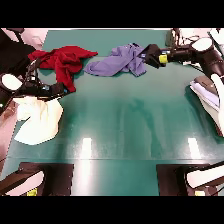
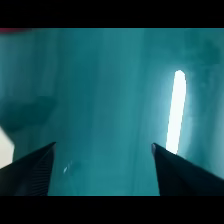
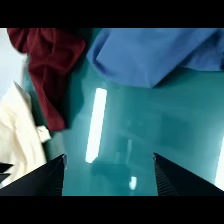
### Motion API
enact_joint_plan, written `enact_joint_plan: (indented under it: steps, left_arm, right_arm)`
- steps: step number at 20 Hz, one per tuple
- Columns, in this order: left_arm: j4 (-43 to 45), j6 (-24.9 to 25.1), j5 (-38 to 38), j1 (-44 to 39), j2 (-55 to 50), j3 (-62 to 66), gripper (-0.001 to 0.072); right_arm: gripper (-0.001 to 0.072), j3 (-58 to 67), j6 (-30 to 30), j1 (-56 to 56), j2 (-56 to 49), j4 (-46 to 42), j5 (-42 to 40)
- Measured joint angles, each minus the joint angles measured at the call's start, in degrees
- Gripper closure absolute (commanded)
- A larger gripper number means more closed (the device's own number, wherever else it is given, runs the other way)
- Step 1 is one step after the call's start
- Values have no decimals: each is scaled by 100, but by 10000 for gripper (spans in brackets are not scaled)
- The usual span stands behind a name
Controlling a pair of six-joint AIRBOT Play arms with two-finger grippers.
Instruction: Fold the shirts.
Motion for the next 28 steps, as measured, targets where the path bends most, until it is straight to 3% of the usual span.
enact_joint_plan:
  steps: [4, 12, 17, 24, 25, 26, 27, 28]
  left_arm:
    - [-157, 214, 1178, 9, -435, 96, 49]
    - [-1731, 1073, 752, 7, -935, 326, 49]
    - [-2634, 1580, 234, 9, -964, 343, 49]
    - [-2953, 1799, -232, 9, -914, 343, 49]
    - [-2962, 1818, -280, 7, -874, 343, 49]
    - [-2973, 1843, -315, 9, -824, 343, 49]
    - [-2977, 1871, -341, 7, -776, 343, 49]
    - [-2979, 1902, -356, 7, -734, 343, 49]
  right_arm:
    - [91, 2, -385, -271, -297, 723, 214]
    - [93, 590, -129, -748, -1340, 105, -935]
    - [120, 1746, 487, -542, -2391, -636, -726]
    - [130, 2197, 1893, 330, -2806, -2577, -1040]
    - [210, 2186, 2076, 426, -2833, -2734, -1193]
    - [370, 2184, 2212, 511, -2855, -2859, -1294]
    - [596, 2164, 2337, 603, -2885, -2879, -1414]
    - [689, 2157, 2400, 684, -2905, -2879, -1497]
